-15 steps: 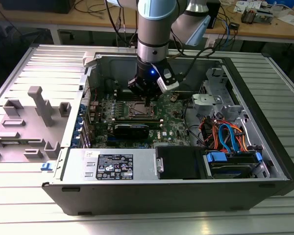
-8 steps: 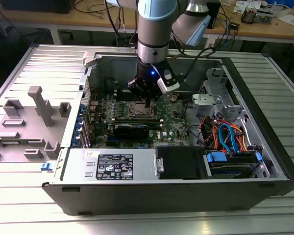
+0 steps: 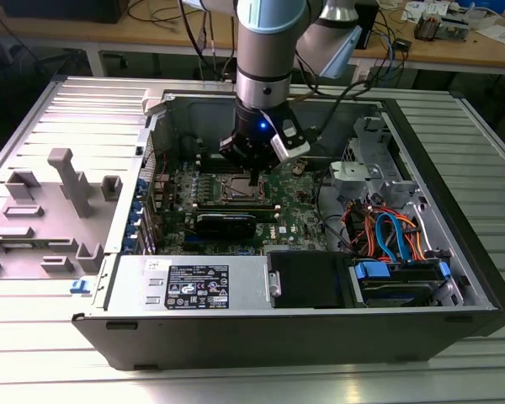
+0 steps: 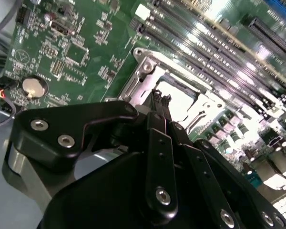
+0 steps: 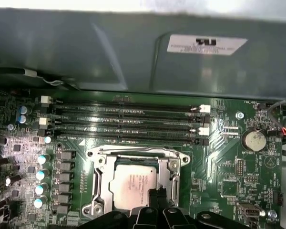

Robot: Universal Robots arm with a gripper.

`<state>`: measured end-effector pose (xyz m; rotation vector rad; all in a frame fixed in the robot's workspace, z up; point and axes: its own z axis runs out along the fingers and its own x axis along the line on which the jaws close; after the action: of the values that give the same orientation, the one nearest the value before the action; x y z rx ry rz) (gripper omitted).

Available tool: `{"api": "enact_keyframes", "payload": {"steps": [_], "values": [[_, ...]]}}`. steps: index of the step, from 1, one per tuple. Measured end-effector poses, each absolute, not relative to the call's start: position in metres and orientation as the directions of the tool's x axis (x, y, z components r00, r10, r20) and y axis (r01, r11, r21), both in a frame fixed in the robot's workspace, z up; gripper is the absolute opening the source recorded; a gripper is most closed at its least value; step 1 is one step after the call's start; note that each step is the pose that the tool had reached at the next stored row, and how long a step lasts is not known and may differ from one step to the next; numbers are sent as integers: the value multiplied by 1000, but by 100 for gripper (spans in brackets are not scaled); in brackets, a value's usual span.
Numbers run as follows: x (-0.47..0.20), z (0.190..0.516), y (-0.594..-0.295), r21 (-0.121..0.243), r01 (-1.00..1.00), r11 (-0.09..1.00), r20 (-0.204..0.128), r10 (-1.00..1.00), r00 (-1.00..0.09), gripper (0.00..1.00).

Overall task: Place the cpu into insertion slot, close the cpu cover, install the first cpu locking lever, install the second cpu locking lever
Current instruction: 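Install the second cpu locking lever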

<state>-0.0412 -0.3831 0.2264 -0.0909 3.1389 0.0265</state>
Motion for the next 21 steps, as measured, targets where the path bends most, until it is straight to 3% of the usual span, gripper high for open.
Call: {"api": "enact_keyframes", "payload": {"steps": [4, 21], "values": [[-41, 242, -386, 17, -55, 998, -2, -55, -999, 11], [-41, 242, -413, 17, -53, 998, -2, -53, -999, 11]]}}
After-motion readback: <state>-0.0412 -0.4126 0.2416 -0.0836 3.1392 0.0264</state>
